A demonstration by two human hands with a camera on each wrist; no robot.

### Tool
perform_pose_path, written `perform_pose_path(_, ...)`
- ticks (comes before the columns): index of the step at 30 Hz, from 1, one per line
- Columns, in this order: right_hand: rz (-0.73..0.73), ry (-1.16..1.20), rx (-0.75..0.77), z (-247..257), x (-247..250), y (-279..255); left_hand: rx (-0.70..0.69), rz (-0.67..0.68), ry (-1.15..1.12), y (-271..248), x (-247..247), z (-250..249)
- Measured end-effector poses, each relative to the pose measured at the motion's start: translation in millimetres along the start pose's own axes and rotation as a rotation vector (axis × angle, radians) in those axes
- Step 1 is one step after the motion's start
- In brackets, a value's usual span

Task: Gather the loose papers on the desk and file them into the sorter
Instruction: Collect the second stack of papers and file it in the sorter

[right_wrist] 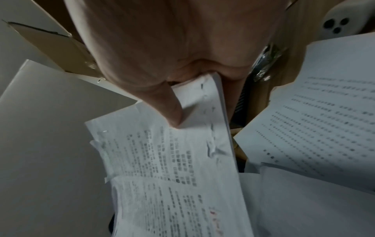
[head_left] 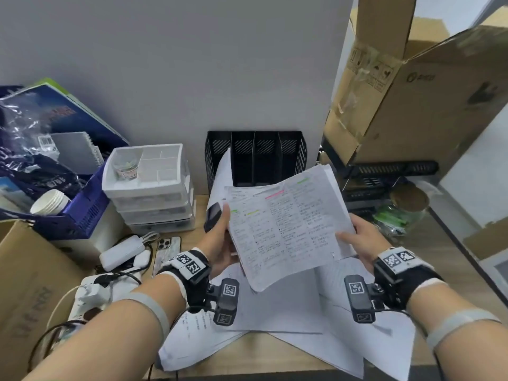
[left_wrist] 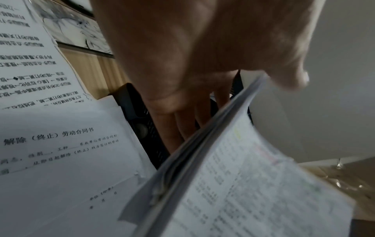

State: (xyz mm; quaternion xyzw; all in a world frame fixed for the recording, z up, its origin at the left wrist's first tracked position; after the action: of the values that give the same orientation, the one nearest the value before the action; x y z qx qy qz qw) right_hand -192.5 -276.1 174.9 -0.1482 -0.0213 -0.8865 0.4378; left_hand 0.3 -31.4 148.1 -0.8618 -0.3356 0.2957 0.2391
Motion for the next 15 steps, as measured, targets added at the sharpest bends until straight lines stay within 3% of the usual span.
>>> perform_pose_path(4,-0.034,-0.074,0.076,14.4,15.0,11.5,-0.095,-0.154,0.096,4.4,-4.4,9.4)
perform_pose_path(6,-0.238,-0.176,0.015,8.9,34.5,18.6,-0.149,-0.227,0.058,4.9,-6.9,9.9)
perform_pose_path(8,-0.398,-0.203,-0.156,-5.4,46.0,19.2,-0.218,-0.281,0.068,4.1,-13.7,7.3)
perform_pose_path(9,-0.349,-0.169,-0.238,-12.1,42.5,19.3,-0.257,-0.302,0.100,2.9,-20.4,5.4)
perform_pose_path(11,-0.104,0.027,-0.363,-16.4,19.2,12.6,-0.346,-0.336,0.161,1.4,-32.3,1.5)
perform_pose_path(13,0.144,0.289,-0.387,-4.8,-6.2,4.6,-0.407,-0.345,0.221,-3.4,-44.0,-2.2)
perform_pose_path(15,0.246,0.526,-0.361,13.3,-20.5,7.5,-0.403,-0.289,0.306,-8.2,-54.7,-2.4)
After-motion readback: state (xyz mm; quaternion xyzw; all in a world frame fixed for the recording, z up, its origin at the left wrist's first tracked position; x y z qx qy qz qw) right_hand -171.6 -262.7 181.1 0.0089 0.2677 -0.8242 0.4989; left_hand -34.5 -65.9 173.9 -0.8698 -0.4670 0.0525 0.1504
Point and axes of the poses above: each hand's wrist, its own y-axis towards the middle knuckle, its own x-axis out of the back of the hand, z = x × y, the point moved 4 cm from there along y, towards the middle knuckle, and after that the axes turned 11 degrees about x, right-handed, at the moved point
